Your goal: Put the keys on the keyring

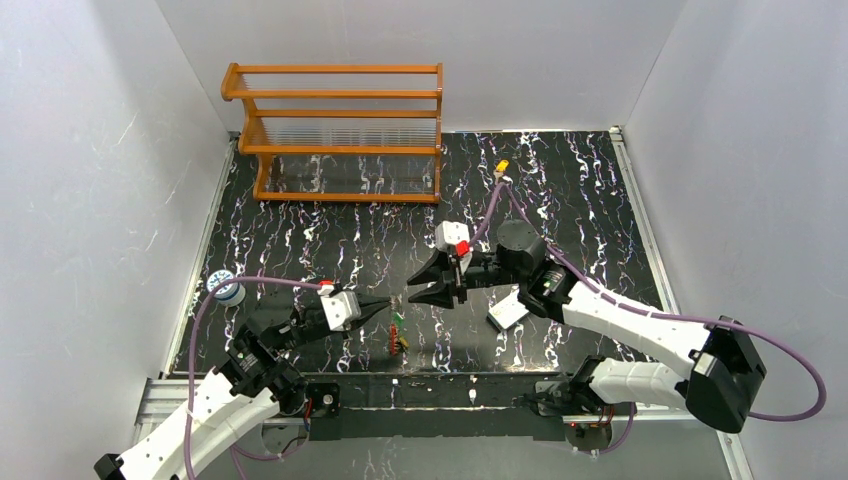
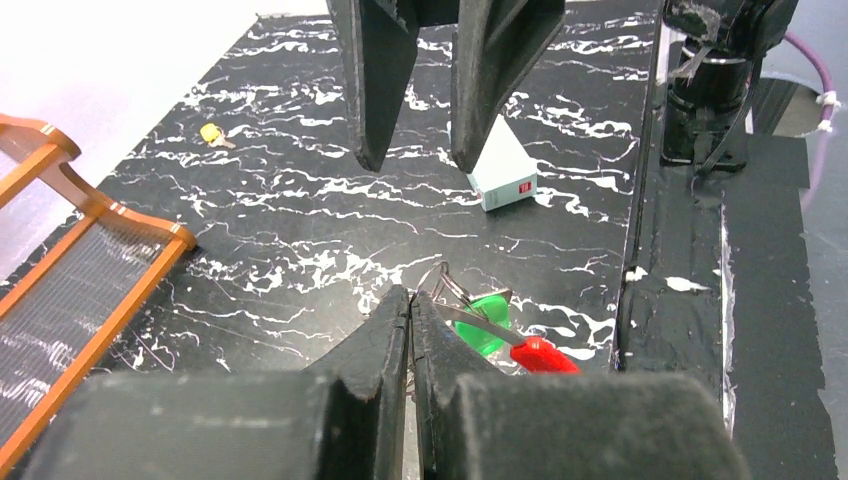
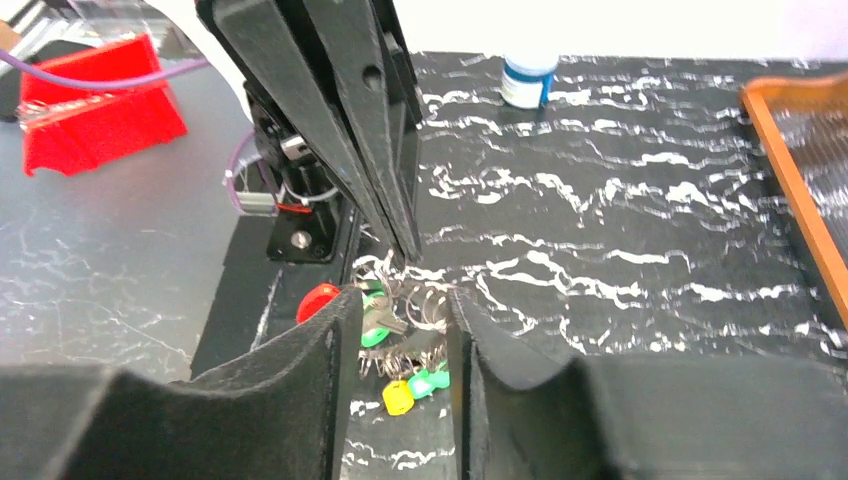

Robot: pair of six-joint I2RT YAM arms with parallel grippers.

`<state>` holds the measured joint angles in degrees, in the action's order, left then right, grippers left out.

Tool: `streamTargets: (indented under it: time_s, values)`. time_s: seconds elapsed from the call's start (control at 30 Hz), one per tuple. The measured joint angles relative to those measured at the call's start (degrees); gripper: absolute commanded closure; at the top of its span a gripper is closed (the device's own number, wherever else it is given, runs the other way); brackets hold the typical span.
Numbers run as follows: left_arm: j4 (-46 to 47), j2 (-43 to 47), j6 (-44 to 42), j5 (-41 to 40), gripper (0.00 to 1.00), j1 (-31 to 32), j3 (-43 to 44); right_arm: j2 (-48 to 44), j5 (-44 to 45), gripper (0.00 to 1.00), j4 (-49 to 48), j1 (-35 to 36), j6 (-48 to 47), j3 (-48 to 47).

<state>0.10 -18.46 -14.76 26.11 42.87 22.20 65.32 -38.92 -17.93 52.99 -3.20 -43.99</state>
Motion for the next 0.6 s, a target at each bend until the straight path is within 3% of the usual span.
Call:
streamTargets:
  time_s: [0.3, 0.6]
  values:
    - [1.31, 1.31, 0.57, 0.02, 1.00, 0.00, -0.83, 4.44, -5.68, 0.58, -8.28, 0.22, 6.47, -0.04]
    - [1.36, 0.92, 0.66, 0.02, 1.00, 0.00, -0.85, 7.02, -1.14, 0.60, -8.35, 2.43, 8.00, -0.04]
